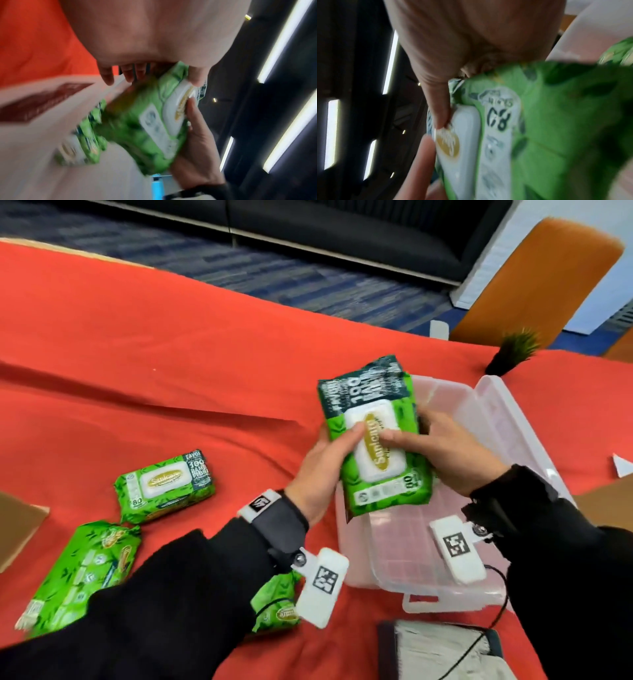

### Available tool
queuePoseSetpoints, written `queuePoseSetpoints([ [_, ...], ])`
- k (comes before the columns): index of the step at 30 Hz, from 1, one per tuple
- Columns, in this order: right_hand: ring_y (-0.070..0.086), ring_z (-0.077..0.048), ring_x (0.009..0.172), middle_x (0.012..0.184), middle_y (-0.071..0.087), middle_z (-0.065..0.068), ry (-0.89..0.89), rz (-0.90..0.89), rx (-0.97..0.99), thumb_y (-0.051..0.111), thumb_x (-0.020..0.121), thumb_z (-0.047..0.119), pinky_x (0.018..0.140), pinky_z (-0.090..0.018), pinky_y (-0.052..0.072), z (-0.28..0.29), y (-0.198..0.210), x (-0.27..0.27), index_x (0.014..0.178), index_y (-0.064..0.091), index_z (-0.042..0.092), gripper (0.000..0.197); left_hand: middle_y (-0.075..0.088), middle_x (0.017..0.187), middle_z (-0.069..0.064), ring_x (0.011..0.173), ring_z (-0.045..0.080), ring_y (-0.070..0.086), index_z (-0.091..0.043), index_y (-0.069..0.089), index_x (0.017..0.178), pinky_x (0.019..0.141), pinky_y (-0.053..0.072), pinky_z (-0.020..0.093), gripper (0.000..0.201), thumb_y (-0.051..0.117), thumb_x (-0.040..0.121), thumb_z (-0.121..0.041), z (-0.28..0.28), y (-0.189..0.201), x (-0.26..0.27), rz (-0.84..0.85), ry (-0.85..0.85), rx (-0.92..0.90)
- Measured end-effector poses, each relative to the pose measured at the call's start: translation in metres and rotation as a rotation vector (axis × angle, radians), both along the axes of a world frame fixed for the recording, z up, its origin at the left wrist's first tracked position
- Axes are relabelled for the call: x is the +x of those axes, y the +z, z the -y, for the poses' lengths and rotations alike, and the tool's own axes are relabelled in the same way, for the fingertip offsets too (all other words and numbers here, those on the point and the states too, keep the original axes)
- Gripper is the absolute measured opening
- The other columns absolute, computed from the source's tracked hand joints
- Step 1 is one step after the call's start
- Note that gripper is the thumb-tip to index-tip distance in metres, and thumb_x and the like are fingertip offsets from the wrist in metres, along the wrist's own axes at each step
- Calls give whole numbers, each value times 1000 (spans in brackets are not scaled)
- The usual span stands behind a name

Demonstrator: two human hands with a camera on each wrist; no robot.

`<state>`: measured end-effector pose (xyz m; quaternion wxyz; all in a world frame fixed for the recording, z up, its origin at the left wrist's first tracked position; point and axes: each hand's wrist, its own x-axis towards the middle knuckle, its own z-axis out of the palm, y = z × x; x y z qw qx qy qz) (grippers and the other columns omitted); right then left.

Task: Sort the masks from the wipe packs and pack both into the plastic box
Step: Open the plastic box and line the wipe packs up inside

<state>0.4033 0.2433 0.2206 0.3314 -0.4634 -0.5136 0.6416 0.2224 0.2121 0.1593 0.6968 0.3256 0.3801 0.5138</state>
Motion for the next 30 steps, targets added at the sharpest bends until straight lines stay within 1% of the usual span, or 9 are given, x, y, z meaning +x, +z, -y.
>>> queuePoseSetpoints([
  [2, 73, -27, 103, 119, 74, -15, -67, 83, 51, 75, 78, 6, 85, -35, 60, -1, 1, 16, 127, 62, 3, 51, 49, 146, 2, 141, 13, 40, -33, 50, 144, 123, 27, 40, 83, 62, 74, -76, -11, -11, 7, -429, -72, 141],
  [5, 73, -30, 102, 115, 75, -13, -163, 294, 113, 85, 65, 7, 82, -35, 61, -17, -17, 61, 126, 63, 8, 65, 30, 155, 2, 148, 14, 24, -28, 24, 158, 125, 18, 32, 104, 69, 76, -72, -13, -31, 7, -798, -204, 186],
  [8, 69, -27, 109, 119, 74, -2, -34, 861, 191, 100, 53, 31, 97, -40, 54, -37, -51, 91, 129, 63, 21, 85, 27, 159, 2, 148, 18, 22, -30, 11, 160, 123, 24, 38, 121, 74, 65, -72, -3, -55, 20, -879, -234, 214],
  [10, 63, -26, 118, 131, 67, -4, 108, 1234, 211, 98, 58, 34, 99, -32, 47, -50, -83, 99, 139, 58, 23, 92, 20, 164, 6, 150, 21, 19, -27, -3, 161, 124, 22, 37, 131, 77, 64, -63, 2, -69, 30, -925, -276, 212],
  [13, 56, -29, 123, 134, 58, -4, 284, 1504, 297, 93, 63, 41, 96, -34, 45, -54, -141, 102, 143, 50, 33, 91, 12, 166, 9, 153, 25, 17, -28, -20, 158, 123, 20, 32, 123, 73, 78, -28, 10, -80, 37, -1014, -276, 208],
  [15, 50, -30, 120, 130, 50, -3, 239, 1609, 369, 93, 57, 43, 97, -42, 45, -51, -176, 108, 141, 43, 40, 97, 18, 163, 9, 151, 26, 22, -33, -22, 157, 122, 23, 33, 120, 68, 79, -22, 13, -83, 39, -1007, -243, 190],
  [24, 44, -33, 122, 138, 43, -4, 112, 1609, 325, 98, 49, 40, 99, -48, 47, -50, -188, 118, 137, 38, 47, 107, 16, 165, 3, 150, 24, 26, -40, -19, 157, 119, 24, 30, 119, 72, 80, -28, 12, -88, 39, -935, -237, 187],
  [27, 47, -36, 125, 138, 48, -10, 131, 1461, 210, 99, 50, 40, 103, -47, 45, -55, -173, 112, 136, 48, 39, 100, 40, 149, 0, 138, 18, 39, -38, 7, 160, 117, 31, 28, 108, 80, 81, -39, 11, -82, 15, -794, -230, 171],
  [30, 62, -26, 112, 129, 63, -8, -76, 1042, 180, 94, 59, 45, 90, -39, 52, -59, -132, 87, 124, 64, 24, 76, 58, 125, 0, 111, 19, 59, -28, 47, 146, 101, 46, 26, 69, 80, 85, -36, 12, -76, -41, -722, -190, 84],
])
